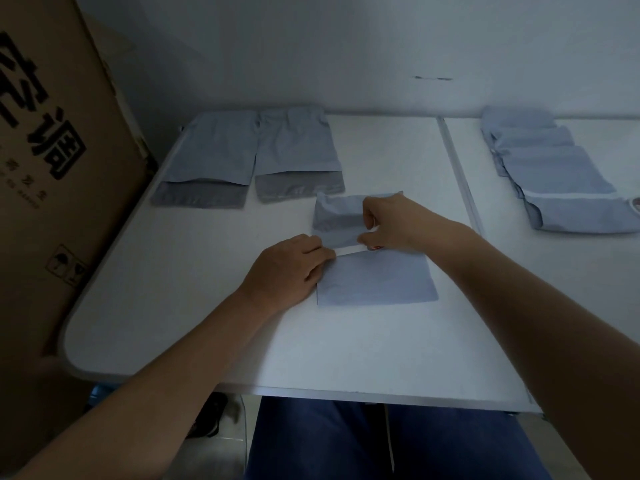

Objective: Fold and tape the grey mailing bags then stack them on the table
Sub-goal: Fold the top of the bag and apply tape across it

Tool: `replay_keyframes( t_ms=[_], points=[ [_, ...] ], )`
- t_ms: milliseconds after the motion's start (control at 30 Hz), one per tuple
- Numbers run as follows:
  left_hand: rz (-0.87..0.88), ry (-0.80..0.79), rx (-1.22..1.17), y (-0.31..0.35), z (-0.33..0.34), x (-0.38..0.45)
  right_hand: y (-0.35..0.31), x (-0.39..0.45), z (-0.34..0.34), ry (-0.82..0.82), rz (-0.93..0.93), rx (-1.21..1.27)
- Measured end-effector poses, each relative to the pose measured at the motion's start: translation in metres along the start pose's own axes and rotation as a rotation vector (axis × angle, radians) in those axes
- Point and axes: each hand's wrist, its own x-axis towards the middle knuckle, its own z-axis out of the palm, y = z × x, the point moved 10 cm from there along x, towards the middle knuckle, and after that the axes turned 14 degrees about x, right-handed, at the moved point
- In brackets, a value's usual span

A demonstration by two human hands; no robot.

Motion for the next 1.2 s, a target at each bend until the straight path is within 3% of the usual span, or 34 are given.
replay_keyframes(
  t_ms=[300, 567, 867, 1067, 1200],
  points=[
    [0.144, -0.081, 0.082, 0.012, 0.007, 0.009, 0.004, -0.006, 0.002, -0.004, 0.002, 0.102],
    [0.181, -0.177, 0.009, 0.013, 0.011, 0.024, 0.014, -0.009, 0.003, -0.003, 0.078, 0.213],
    [0.081, -0.065, -0.056, 0.02, 0.013, 0.03, 0.022, -0.009, 0.001, -0.008, 0.13, 0.303],
    [0.14, 0.004, -0.014, 0.025, 0.009, 0.021, 0.023, -0.01, 0.014, -0.026, 0.151, 0.762],
    [0.136, 0.018, 0.004, 0.025, 0.009, 0.019, 0.026, -0.01, 0.016, -0.03, 0.163, 0.834]
  ],
)
